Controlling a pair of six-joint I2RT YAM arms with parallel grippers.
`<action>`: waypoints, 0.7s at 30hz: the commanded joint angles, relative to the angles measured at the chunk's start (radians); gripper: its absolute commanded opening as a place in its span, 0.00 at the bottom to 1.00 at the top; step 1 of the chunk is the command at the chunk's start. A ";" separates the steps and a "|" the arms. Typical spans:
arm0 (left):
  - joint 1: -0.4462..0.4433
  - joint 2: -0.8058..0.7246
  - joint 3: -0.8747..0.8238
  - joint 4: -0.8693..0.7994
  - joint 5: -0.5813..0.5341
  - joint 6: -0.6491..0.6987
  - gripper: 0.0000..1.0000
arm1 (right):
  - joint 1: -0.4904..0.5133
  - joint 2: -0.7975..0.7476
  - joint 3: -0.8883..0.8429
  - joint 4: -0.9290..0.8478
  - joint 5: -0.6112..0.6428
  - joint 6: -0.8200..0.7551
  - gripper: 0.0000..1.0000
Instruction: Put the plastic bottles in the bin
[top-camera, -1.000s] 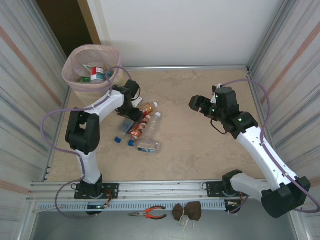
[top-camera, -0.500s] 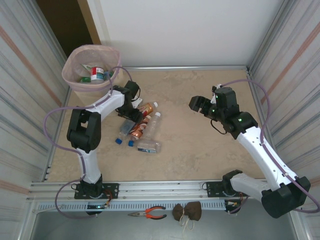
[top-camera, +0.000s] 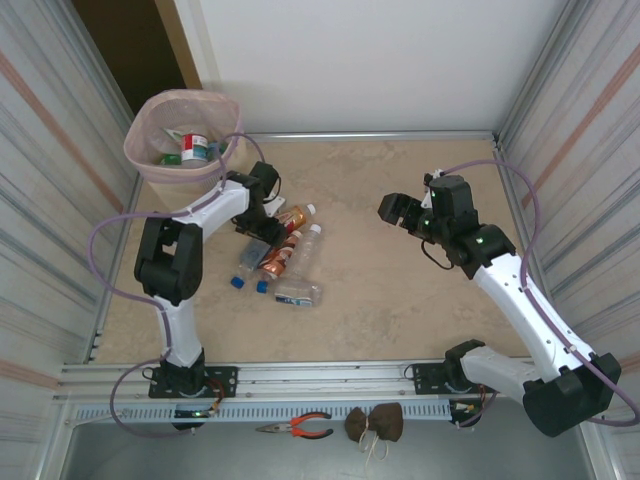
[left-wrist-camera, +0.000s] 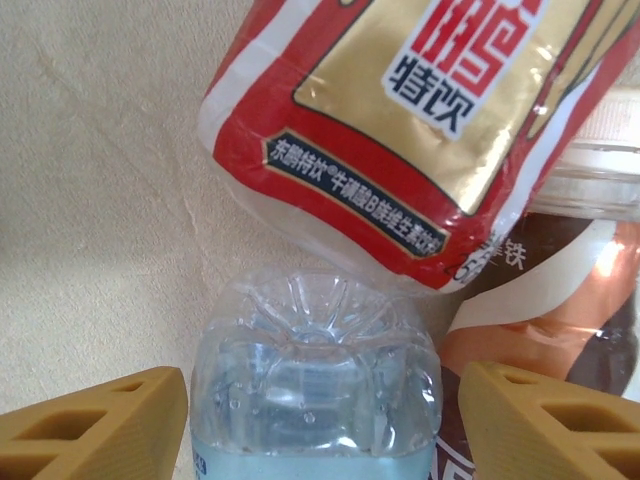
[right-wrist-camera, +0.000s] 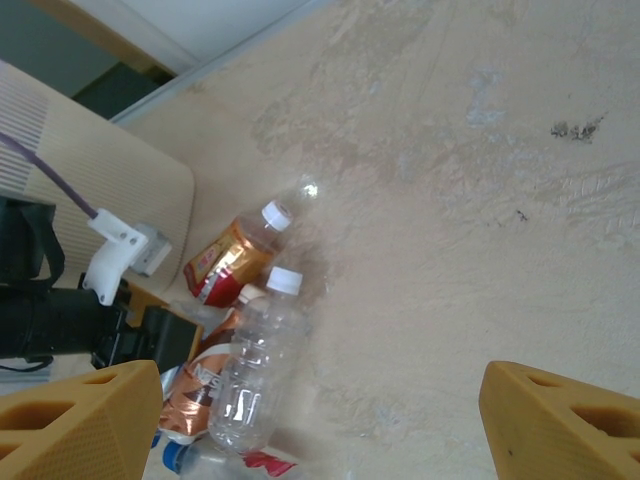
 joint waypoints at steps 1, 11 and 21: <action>0.011 0.036 -0.006 -0.002 0.015 0.009 0.72 | -0.009 -0.026 -0.007 -0.009 0.009 -0.011 0.82; 0.019 0.034 -0.013 0.005 0.018 0.013 0.67 | -0.009 -0.029 -0.005 -0.009 0.011 -0.011 0.82; 0.019 -0.041 -0.004 -0.022 -0.006 0.014 0.60 | -0.011 -0.034 -0.003 -0.009 0.009 -0.010 0.82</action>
